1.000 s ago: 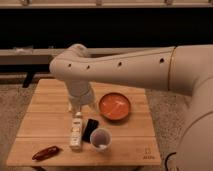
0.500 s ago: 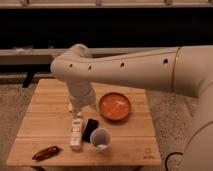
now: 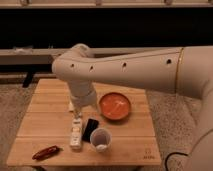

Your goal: Move the arm in a circular motion

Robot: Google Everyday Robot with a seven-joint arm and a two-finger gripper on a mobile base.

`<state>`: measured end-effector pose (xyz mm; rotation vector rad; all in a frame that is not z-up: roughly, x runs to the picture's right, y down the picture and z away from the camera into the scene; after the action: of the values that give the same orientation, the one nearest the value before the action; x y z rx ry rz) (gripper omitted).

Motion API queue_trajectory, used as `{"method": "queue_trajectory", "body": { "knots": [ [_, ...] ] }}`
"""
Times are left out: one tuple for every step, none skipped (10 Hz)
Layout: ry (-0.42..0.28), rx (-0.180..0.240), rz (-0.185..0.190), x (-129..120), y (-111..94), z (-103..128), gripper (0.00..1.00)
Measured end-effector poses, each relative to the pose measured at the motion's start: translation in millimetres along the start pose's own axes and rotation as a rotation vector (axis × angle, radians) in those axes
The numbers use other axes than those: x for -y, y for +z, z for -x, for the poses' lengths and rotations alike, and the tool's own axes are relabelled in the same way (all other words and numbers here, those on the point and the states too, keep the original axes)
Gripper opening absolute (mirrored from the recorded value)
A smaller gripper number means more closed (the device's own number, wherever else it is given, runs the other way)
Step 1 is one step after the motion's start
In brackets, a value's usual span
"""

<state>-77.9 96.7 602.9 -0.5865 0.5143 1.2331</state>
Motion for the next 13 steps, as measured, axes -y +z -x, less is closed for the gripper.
{"method": "queue_trajectory", "body": {
  "knots": [
    [0.000,0.000,0.000,0.4,-0.5,-0.6,0.65],
    [0.000,0.000,0.000,0.9,-0.7,-1.2,0.65],
    [-0.002,-0.001,0.000,1.5,-1.0,-1.6,0.65],
    [-0.003,-0.002,0.000,2.1,-1.2,-2.3,0.65],
    [-0.004,-0.002,0.000,2.4,-1.7,-3.1,0.65],
    [-0.005,-0.003,0.000,2.9,-2.2,-3.6,0.65],
    [-0.006,-0.003,0.000,3.4,-2.4,-4.2,0.65],
    [-0.007,-0.003,0.000,4.0,-2.8,-4.4,0.65],
    [-0.008,-0.004,0.000,4.6,-2.9,-5.2,0.65],
    [-0.010,-0.005,0.000,4.9,-3.5,-5.9,0.65],
    [-0.011,-0.005,0.001,5.5,-3.8,-6.7,0.65],
    [-0.012,-0.006,0.001,5.8,-4.2,-7.4,0.65],
    [-0.013,-0.006,0.002,6.8,-4.6,-8.0,0.65]
  ]
}}
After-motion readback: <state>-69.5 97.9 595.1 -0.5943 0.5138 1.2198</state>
